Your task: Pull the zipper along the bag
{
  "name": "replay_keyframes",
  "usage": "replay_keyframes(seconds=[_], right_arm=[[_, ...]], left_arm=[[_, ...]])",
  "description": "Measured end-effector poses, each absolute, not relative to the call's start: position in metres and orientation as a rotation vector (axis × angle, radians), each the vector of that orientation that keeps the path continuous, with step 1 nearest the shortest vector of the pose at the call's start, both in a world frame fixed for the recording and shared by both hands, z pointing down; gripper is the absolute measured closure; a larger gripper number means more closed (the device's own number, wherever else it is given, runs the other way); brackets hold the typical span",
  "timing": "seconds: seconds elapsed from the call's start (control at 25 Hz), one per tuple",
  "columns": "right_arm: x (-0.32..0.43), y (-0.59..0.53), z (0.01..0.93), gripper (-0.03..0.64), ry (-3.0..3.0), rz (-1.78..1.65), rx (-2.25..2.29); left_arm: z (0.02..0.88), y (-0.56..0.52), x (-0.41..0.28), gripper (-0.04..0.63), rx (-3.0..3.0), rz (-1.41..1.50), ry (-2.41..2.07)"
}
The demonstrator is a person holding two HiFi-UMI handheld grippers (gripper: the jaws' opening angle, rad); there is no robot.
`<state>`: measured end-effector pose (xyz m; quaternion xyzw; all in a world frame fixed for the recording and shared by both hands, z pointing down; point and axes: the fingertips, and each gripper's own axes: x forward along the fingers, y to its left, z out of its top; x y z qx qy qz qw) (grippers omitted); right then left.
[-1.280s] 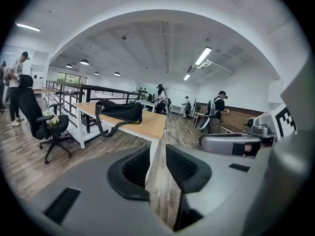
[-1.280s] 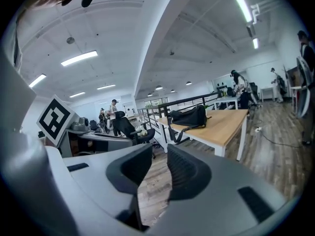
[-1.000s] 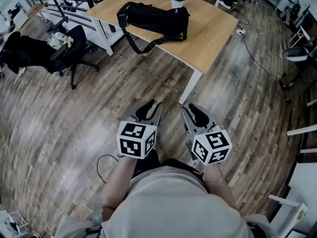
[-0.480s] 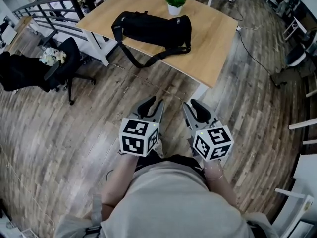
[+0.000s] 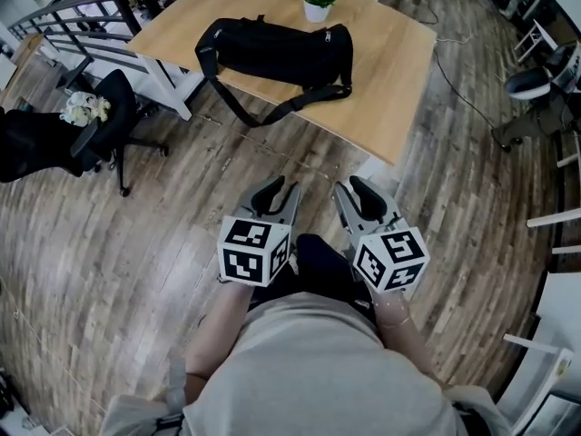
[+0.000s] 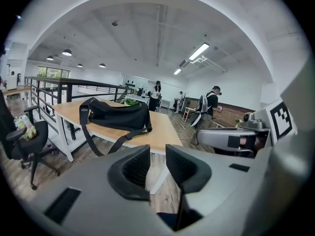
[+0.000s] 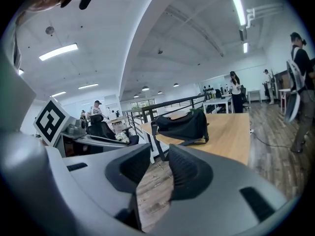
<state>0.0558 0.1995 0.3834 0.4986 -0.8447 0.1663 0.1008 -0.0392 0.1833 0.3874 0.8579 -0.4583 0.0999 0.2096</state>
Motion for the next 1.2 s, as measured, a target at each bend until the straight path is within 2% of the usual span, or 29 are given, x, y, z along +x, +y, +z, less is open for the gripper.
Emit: replay_keyframes(seconds=[0.52,1.2], right_arm=[[0.053,0.092,0.390,0.506,-2.531,0.486,1.404],[0.081,-0.099,0.370,0.506,-2.592,0.459,1.307]], left_arm=[[0.394,0.084,-0.052,0.503,2.320,0.250,-1.373],[0.376,-0.094,-0.016,0.503,2.308,0.236,-1.412]])
